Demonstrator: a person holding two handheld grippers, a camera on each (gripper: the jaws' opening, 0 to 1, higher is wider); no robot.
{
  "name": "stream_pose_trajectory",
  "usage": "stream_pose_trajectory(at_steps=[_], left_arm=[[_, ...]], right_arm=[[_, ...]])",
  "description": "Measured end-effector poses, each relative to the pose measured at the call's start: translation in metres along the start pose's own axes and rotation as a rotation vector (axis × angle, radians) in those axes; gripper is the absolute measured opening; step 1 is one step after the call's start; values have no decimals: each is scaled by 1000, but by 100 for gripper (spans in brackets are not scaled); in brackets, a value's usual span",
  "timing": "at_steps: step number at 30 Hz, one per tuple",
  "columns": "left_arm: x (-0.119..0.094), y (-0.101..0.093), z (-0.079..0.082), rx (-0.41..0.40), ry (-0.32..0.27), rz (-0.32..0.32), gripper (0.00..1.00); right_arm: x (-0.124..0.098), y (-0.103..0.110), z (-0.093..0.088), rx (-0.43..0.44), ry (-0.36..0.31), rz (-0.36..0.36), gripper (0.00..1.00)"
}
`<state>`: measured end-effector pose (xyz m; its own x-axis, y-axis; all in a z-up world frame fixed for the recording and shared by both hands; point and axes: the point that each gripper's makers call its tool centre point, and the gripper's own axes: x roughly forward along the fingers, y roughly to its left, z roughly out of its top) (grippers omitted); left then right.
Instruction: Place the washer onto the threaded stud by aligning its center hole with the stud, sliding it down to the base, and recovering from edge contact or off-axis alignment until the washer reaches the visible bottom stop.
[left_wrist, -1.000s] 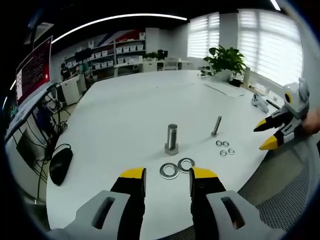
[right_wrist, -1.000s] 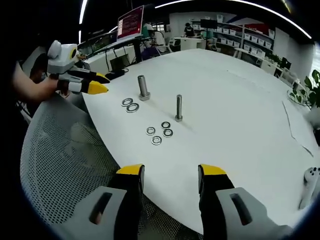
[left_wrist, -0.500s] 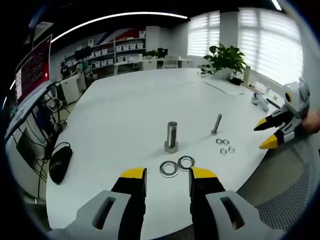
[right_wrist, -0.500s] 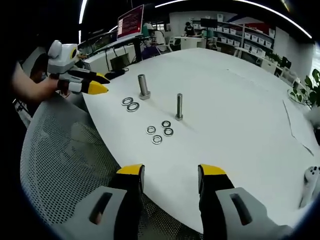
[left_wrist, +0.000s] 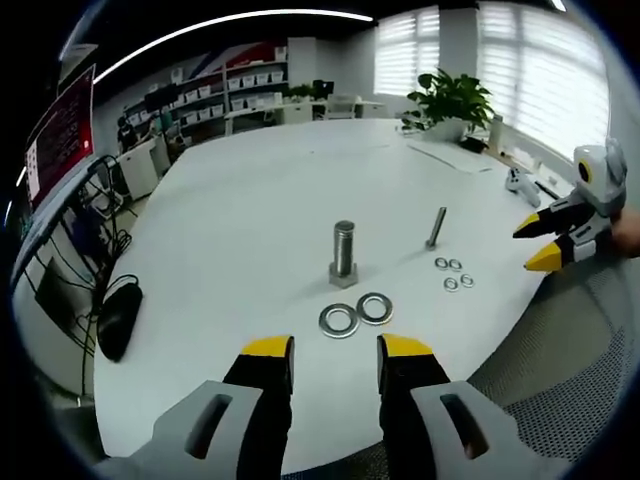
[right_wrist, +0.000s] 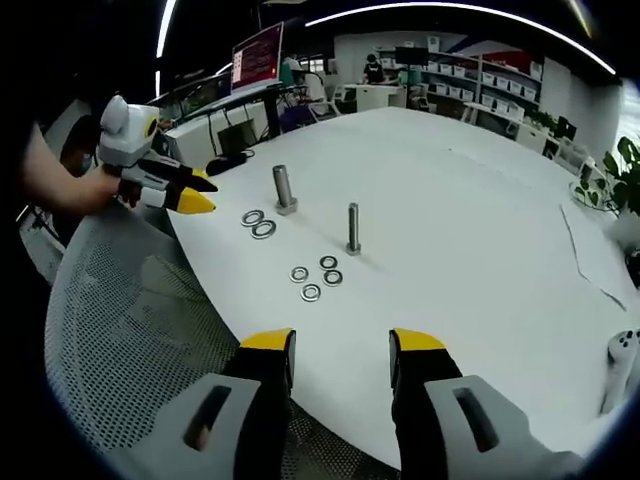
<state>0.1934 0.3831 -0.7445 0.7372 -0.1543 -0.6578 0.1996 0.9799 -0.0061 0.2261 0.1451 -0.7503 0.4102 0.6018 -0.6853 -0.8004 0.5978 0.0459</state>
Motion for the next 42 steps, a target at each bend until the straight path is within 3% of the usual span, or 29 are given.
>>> stream_pose_trajectory(at_steps=[22,32,42], left_arm=[[2,-6,-11,17,61,-26,31],[2,-9,-8,15,57,-49,34],[1,-14,-9,11,97,-91,36]], right_arm=[[0,3,-3,1,17,14,41],[2,3,-5,7,28,15,41],[-2,6,5,8,-8,31,41]])
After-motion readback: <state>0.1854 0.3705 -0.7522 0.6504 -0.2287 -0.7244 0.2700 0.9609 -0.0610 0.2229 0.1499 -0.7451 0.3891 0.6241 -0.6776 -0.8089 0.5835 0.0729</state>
